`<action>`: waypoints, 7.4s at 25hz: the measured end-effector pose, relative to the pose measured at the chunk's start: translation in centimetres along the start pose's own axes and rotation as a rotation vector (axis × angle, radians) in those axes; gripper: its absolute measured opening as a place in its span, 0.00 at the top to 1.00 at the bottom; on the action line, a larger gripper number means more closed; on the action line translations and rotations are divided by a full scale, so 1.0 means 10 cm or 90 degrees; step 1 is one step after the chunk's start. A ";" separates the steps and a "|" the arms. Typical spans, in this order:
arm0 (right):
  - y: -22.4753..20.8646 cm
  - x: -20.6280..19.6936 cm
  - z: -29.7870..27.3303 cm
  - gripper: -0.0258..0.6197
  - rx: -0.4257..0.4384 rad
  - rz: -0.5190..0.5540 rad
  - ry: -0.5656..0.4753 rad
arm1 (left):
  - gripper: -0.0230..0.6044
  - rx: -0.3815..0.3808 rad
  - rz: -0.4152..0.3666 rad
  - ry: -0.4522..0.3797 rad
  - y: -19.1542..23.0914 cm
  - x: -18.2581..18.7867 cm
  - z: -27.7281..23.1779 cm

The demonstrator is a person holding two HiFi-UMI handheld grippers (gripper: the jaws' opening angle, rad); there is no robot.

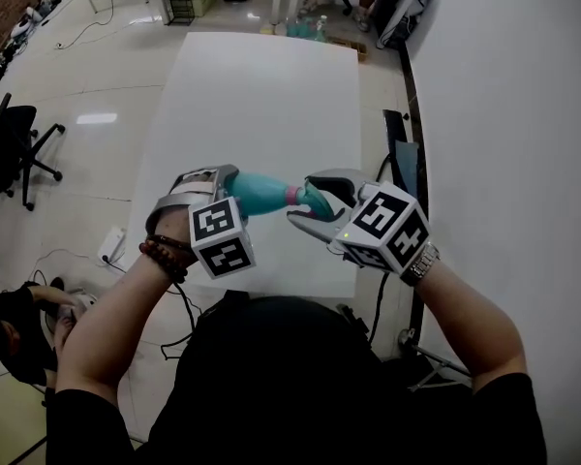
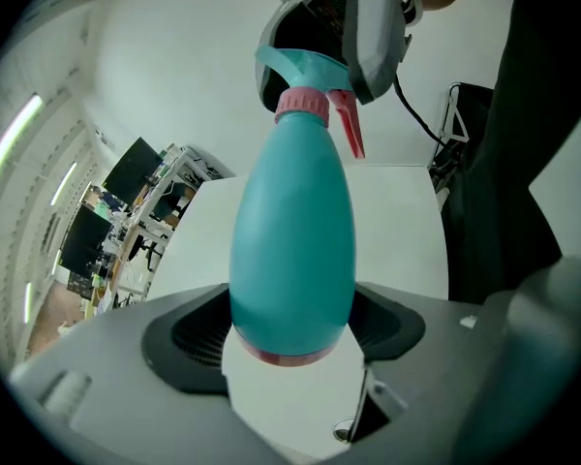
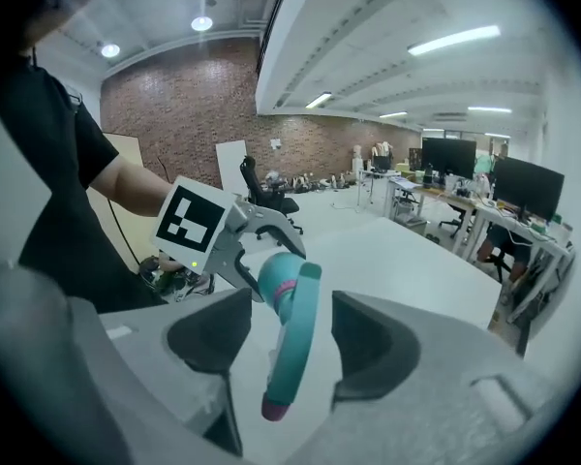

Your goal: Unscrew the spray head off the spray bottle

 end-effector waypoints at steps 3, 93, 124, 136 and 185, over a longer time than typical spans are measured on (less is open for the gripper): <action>-0.01 -0.01 -0.05 0.63 0.007 -0.023 0.004 | 0.33 0.014 -0.009 0.008 -0.01 0.00 0.00; -0.53 -1.42 -1.22 0.77 -0.137 -0.453 -0.056 | 0.32 -0.040 0.435 -0.276 -0.07 -0.50 -1.25; -0.63 -1.48 -1.07 0.58 -0.224 -0.386 0.033 | 0.28 -0.001 0.461 -0.238 -0.10 -0.64 -1.04; -0.33 -1.31 -0.87 0.60 -0.236 -0.318 0.011 | 0.42 0.028 0.494 -0.241 -0.39 -0.58 -0.70; 0.30 -0.84 -0.28 0.97 -0.195 -0.156 -0.114 | 0.94 0.062 0.516 -0.352 -0.68 0.28 0.06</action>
Point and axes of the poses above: the fingertips, and each gripper's own axes: z backward along the fingers, y to its left, x out of its top, the point moved 8 cm from there along z, backward along the fingers, and after that the axes turned 5 degrees about z, right-handed, at the moved point
